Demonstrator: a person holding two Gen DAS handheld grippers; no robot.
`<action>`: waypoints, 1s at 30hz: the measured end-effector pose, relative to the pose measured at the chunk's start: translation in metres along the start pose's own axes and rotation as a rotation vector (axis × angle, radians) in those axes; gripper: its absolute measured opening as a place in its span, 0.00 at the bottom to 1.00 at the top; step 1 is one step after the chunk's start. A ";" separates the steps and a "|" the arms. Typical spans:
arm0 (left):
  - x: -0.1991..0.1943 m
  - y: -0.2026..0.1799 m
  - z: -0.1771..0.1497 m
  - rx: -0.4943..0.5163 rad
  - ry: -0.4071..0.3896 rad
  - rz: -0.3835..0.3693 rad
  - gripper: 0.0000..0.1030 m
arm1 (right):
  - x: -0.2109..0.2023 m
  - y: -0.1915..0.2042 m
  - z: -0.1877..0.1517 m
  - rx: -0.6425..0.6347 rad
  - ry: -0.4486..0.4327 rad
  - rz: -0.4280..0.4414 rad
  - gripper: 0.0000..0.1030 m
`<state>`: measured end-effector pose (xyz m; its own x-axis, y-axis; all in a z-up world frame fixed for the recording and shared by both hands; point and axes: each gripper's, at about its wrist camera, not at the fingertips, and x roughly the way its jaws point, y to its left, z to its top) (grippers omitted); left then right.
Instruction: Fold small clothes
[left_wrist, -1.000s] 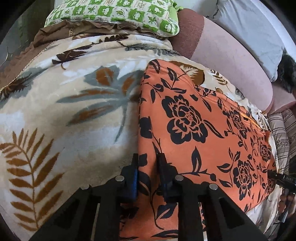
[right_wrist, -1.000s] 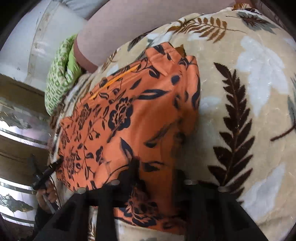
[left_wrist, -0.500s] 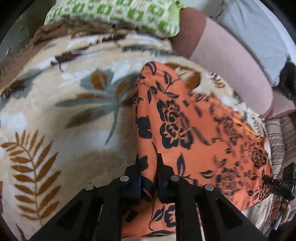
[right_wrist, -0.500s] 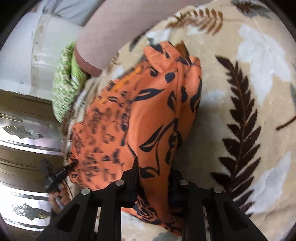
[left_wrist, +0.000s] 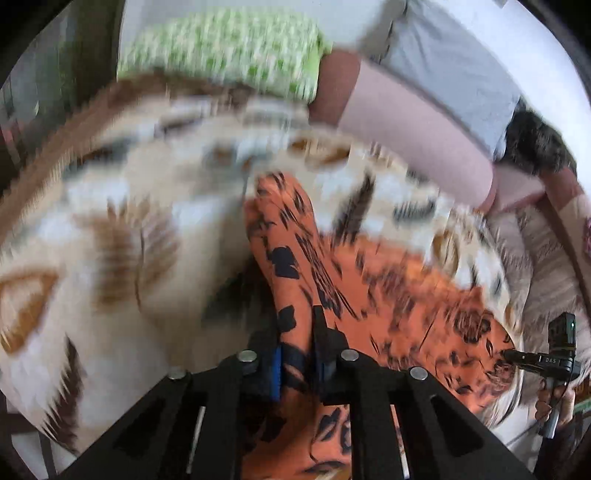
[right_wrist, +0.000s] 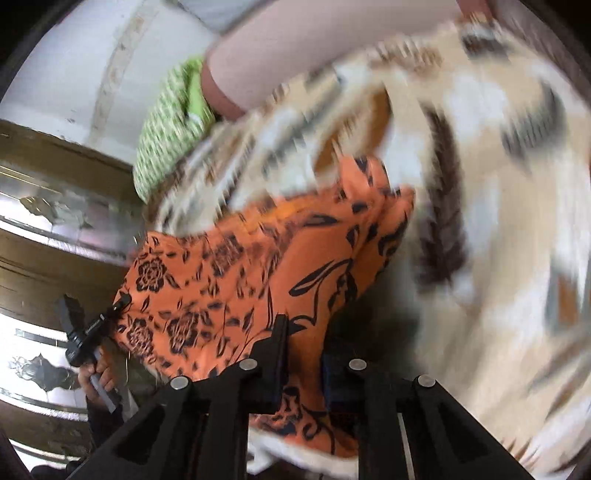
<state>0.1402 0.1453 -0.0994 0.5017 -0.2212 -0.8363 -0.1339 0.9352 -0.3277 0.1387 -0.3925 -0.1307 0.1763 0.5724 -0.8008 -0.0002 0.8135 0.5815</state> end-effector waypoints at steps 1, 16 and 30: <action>0.020 0.008 -0.014 0.001 0.052 0.059 0.27 | 0.012 -0.011 -0.012 0.012 0.026 -0.063 0.20; 0.011 -0.010 -0.027 0.067 -0.036 0.017 0.65 | 0.023 0.023 0.026 0.048 -0.131 0.211 0.25; 0.045 -0.014 -0.040 0.120 0.018 0.151 0.64 | 0.048 -0.011 0.090 0.141 -0.185 0.011 0.66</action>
<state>0.1302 0.1108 -0.1497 0.4678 -0.0797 -0.8803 -0.1028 0.9843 -0.1437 0.2362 -0.3833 -0.1628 0.3542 0.5424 -0.7618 0.1320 0.7775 0.6149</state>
